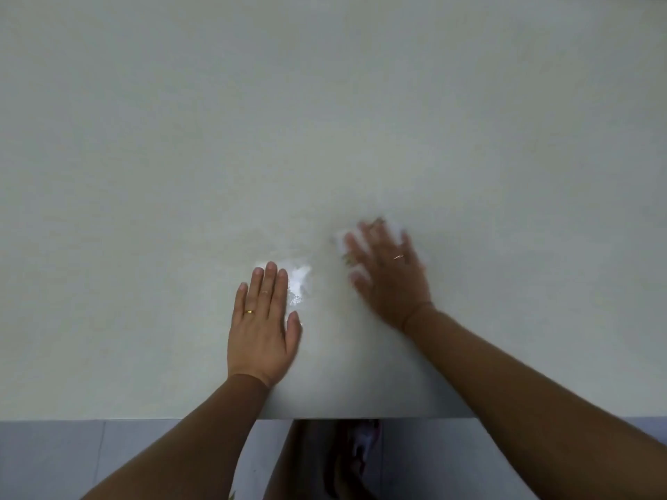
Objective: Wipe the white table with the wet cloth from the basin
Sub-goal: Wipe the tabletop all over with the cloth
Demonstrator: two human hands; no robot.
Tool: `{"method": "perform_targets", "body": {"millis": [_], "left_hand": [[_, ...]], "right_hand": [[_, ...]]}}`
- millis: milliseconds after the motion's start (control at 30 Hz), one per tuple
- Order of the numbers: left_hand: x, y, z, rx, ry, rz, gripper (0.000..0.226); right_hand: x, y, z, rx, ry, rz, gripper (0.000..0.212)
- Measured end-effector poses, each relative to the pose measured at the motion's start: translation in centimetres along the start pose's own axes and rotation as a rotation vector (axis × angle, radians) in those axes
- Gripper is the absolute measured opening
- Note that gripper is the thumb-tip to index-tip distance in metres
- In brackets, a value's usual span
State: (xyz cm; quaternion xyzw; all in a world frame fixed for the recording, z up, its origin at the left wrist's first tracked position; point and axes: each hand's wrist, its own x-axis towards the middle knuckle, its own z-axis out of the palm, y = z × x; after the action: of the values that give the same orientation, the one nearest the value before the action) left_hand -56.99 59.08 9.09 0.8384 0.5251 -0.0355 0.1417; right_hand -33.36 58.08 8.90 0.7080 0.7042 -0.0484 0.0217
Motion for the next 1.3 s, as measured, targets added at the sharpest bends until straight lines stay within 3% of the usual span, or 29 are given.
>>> {"method": "perform_targets", "body": {"millis": [133,200,233,333,433,500,600,700,767,833,900,967,1033,1167,1233,1300], "left_hand": [[0.1,-0.1,0.1,-0.005,0.011,0.002,0.065],[0.1,-0.2,0.2,-0.006,0.014,0.010,0.065],[0.1,-0.2,0.2,-0.003,0.010,0.012,0.065],[0.2,-0.2,0.2,0.030,-0.025,0.009,0.066],[0.3,-0.3,0.2,0.017,-0.035,0.007,0.065],[0.1,-0.3,0.1,-0.007,-0.030,0.010,0.065],[0.2,-0.2,-0.1,-0.052,0.003,0.024,0.064],[2.0,0.5,-0.9,-0.105,0.047,0.049,0.064],[4.9,1.4,-1.9,-0.134,0.081,0.056,0.062],[8.7,2.1,-2.9,-0.137,0.119,0.033,0.060],[12.6,2.4,-3.8,-0.136,0.141,-0.010,0.062],[15.8,2.0,-4.2,-0.120,0.140,-0.039,0.065],[17.6,1.4,-4.0,-0.106,0.142,-0.047,0.066],[18.3,0.9,-3.0,-0.076,0.147,-0.060,0.066],[18.3,0.9,-2.7,-0.063,0.136,-0.057,0.066],[18.3,0.8,-2.7,-0.035,0.118,-0.046,0.065]], "right_hand": [[3.7,2.5,0.0,0.153,-0.014,0.622,0.059],[4.9,-1.3,0.0,0.139,-0.024,0.743,0.062],[5.2,-3.8,0.0,0.126,-0.030,0.675,0.063],[4.0,-9.1,-0.3,0.097,-0.051,0.207,0.062],[4.3,-5.2,-0.9,0.070,-0.045,-0.081,0.059],[5.3,-0.7,-0.7,0.000,-0.043,-0.004,0.059],[7.2,4.1,-1.0,0.123,-0.089,0.426,0.058],[9.4,1.1,-0.8,0.147,-0.062,0.740,0.060],[10.7,-2.8,-0.9,0.128,-0.063,0.626,0.062],[10.8,-5.1,-1.1,0.101,-0.068,0.308,0.061],[10.9,-3.1,-1.4,0.080,-0.069,0.015,0.058],[11.4,0.4,-1.5,0.035,-0.077,-0.095,0.057],[12.6,3.7,-1.3,0.047,-0.088,0.107,0.057],[15.8,3.4,-1.1,0.134,-0.030,0.753,0.058],[16.9,-0.3,-1.1,0.165,-0.027,0.757,0.060],[16.8,-3.9,-1.2,0.146,-0.051,0.489,0.061]]}}
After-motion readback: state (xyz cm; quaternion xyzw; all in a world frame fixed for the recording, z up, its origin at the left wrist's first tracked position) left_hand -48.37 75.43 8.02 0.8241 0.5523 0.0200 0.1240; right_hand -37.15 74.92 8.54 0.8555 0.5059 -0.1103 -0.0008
